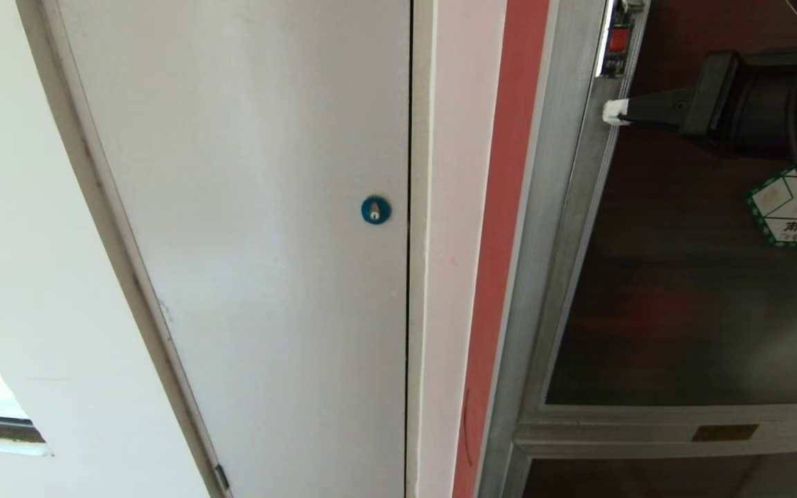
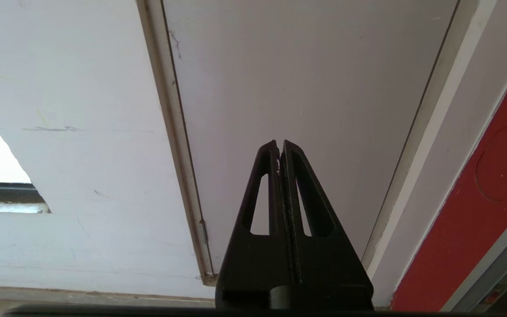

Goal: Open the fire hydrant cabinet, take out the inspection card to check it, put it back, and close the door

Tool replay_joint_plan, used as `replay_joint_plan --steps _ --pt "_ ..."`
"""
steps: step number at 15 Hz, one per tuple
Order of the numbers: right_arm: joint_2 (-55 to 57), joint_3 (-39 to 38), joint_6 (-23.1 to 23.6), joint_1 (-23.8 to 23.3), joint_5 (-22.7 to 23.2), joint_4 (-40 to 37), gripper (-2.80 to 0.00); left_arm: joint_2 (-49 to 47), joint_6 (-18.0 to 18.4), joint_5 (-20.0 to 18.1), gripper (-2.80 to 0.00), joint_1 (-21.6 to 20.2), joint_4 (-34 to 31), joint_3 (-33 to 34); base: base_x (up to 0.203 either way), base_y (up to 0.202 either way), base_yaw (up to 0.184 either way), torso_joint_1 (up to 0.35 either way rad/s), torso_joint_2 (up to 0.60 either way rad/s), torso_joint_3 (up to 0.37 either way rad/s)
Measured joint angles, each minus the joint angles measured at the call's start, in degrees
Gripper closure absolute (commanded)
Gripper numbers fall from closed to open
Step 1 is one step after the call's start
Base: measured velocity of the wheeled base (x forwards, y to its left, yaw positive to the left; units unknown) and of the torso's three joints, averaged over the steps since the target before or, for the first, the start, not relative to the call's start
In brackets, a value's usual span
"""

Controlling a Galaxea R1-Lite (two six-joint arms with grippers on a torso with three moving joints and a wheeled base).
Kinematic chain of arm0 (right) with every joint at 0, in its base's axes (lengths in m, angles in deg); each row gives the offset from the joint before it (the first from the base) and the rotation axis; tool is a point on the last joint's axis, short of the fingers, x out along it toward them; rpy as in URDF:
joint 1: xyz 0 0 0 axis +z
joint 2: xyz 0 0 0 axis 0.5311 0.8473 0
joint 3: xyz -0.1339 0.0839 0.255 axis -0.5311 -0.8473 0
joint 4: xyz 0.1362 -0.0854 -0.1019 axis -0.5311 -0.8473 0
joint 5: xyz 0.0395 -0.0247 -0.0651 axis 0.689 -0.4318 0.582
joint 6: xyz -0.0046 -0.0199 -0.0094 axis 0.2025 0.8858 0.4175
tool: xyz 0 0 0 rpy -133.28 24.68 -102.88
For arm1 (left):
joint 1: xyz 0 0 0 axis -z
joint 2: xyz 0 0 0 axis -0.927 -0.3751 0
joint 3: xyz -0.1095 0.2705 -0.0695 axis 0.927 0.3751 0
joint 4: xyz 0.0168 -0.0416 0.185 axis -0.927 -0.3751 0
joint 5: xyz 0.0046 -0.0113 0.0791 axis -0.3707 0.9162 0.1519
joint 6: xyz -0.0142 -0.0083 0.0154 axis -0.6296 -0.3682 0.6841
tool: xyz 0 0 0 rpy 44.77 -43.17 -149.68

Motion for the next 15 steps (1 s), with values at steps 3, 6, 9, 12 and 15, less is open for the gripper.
replay_joint_plan --steps 3,6,9,12,15 --pt "2.0 0.2 0.0 0.0 -1.7 1.3 0.00 0.0 0.0 0.0 0.00 0.0 0.0 0.0 0.000 0.000 0.000 0.000 0.00 0.000" --pt "4.0 0.2 0.1 -0.2 -3.8 3.2 0.00 0.0 0.0 0.0 0.00 0.0 0.0 0.0 0.000 0.000 0.000 0.000 0.00 0.000" --pt "5.3 0.5 0.2 -0.7 -4.2 3.6 0.00 0.0 0.0 0.0 0.00 0.0 0.0 0.0 0.000 0.000 0.000 0.000 0.00 0.000" --pt "5.5 0.8 0.2 -1.0 -4.3 3.5 0.00 0.0 0.0 0.0 0.00 0.0 0.0 0.0 0.000 0.000 0.000 0.000 0.00 0.000" --pt "3.6 -0.1 0.2 -1.0 -4.2 3.2 0.00 0.0 0.0 0.0 0.00 0.0 0.0 0.0 0.000 0.000 0.000 0.000 0.00 0.000"
